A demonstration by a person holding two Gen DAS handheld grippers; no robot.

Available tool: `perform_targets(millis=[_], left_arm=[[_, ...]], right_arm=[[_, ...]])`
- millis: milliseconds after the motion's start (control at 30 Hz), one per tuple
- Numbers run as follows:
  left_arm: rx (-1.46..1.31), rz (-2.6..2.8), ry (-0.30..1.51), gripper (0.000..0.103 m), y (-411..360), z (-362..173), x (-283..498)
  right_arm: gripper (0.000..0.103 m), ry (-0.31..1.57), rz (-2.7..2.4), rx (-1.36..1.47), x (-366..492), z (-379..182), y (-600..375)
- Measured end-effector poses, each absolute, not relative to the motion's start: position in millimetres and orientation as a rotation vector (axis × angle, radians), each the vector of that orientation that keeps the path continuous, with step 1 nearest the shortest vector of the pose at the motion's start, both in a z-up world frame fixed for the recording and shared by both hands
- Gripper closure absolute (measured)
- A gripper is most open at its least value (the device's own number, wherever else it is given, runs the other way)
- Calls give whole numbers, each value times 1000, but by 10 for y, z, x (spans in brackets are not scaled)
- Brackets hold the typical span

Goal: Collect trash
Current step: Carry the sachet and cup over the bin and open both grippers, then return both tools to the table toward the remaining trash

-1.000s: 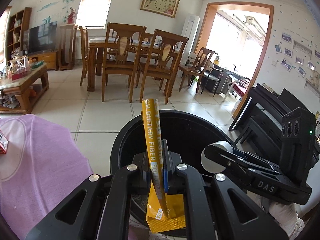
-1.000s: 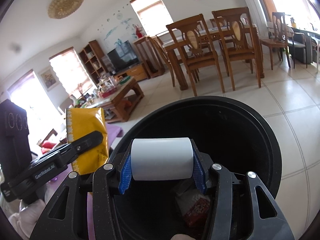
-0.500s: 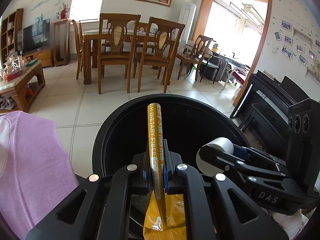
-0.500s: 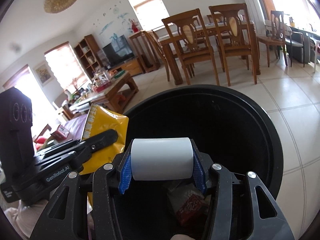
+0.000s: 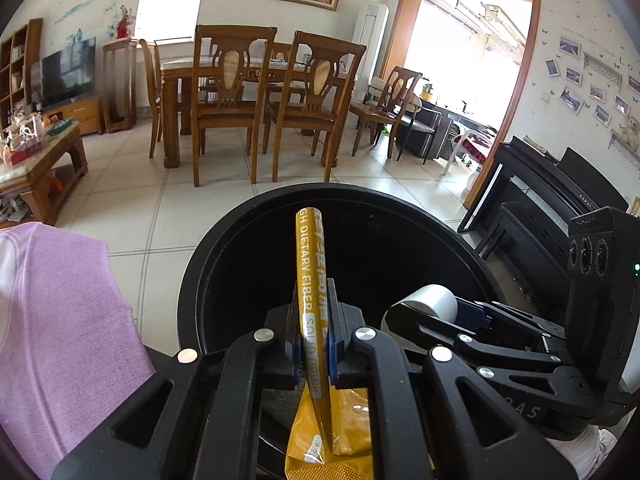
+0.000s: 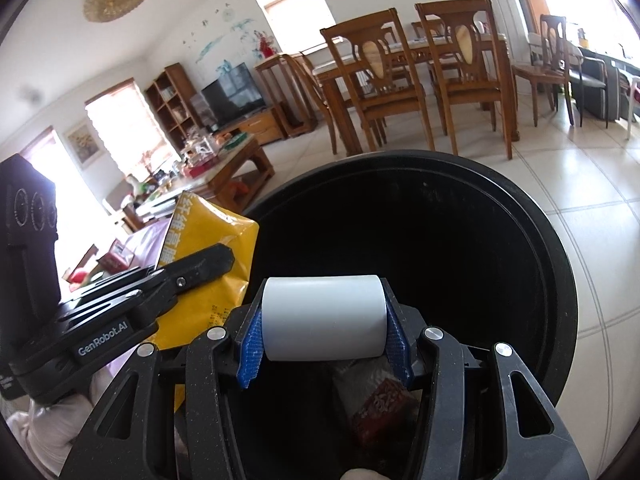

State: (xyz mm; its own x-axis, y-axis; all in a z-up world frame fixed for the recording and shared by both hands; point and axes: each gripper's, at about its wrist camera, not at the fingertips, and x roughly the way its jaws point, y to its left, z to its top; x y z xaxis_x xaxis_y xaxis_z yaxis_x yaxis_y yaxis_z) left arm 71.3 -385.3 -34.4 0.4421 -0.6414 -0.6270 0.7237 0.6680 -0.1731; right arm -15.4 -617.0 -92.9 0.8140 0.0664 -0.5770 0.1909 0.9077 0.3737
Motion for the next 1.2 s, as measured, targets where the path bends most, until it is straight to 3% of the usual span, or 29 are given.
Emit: perform_targets(millis=[467,533,567,600,700,1200], left_arm=[[149,-835,735,90,-3883,-359,702],[149,-834,730,82,-3879,-354,698],[149,-833,724,65,-3873,-353,686],[151,-810,705,55,-3862,-334,673],[124,-806,680,43,-3809,-305,661],[101,-774,600,19,-3509,-58,453]], right_arm=[[51,629,-71,436,-158,-962,-6184],[51,629,-72,436,-158,-963,-6175],[48,627,-76,436,-166,-958,-6177],[46,623,-80,438,-175,-952,-6182],[46,614,-94,443,-201,-927,-6211],[23,538,-149,429,-392,-664,-6161]])
